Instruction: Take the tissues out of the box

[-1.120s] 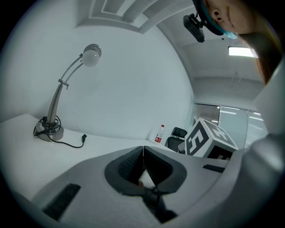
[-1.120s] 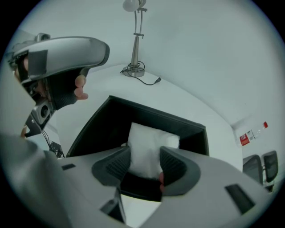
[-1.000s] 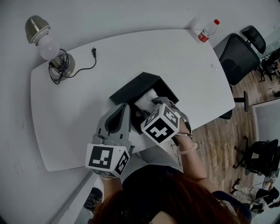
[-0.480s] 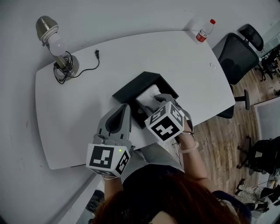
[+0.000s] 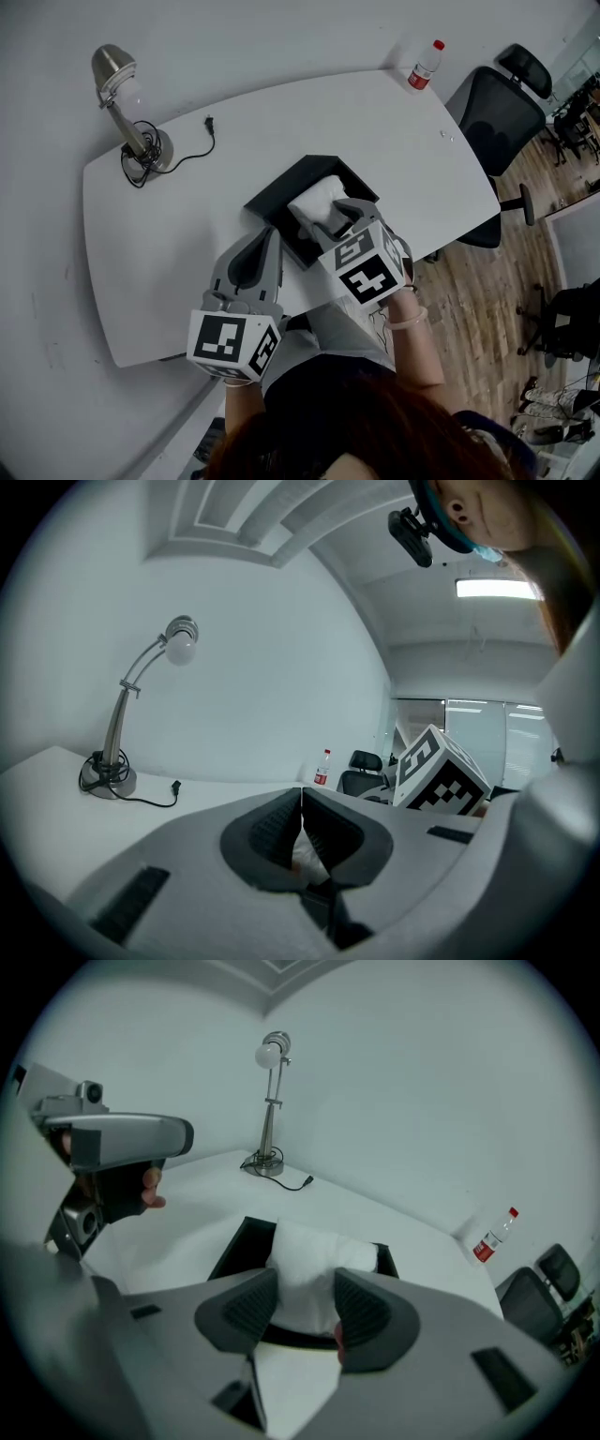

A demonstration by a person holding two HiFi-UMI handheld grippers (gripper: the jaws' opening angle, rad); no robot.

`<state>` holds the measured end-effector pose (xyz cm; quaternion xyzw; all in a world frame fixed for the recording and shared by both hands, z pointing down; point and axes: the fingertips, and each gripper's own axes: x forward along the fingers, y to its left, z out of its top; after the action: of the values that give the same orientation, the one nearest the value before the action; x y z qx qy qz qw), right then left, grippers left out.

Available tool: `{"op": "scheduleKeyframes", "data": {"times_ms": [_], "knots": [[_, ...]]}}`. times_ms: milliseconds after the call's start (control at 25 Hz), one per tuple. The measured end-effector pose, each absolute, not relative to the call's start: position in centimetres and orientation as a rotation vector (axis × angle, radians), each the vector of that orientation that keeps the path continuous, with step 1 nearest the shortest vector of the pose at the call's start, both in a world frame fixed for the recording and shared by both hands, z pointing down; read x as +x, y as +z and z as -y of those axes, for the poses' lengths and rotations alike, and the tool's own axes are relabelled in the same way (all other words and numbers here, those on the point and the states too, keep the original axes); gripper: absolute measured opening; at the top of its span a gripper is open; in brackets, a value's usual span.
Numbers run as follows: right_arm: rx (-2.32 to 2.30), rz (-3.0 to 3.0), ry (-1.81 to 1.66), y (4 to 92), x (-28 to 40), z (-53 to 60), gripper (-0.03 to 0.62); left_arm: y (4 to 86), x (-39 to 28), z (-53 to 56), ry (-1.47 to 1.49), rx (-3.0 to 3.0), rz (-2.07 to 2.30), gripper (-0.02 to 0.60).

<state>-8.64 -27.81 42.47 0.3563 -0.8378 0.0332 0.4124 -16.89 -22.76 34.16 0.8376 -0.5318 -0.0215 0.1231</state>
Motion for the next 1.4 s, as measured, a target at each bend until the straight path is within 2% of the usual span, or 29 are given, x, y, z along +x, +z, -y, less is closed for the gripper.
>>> {"op": "scheduleKeyframes", "data": {"times_ms": [1400], "knots": [[1.075, 2.472, -0.153, 33.5, -4.6, 19.6, 0.202, 30.5, -11.5, 14.3, -0.029, 2.48, 1.72, 0.021]]}}
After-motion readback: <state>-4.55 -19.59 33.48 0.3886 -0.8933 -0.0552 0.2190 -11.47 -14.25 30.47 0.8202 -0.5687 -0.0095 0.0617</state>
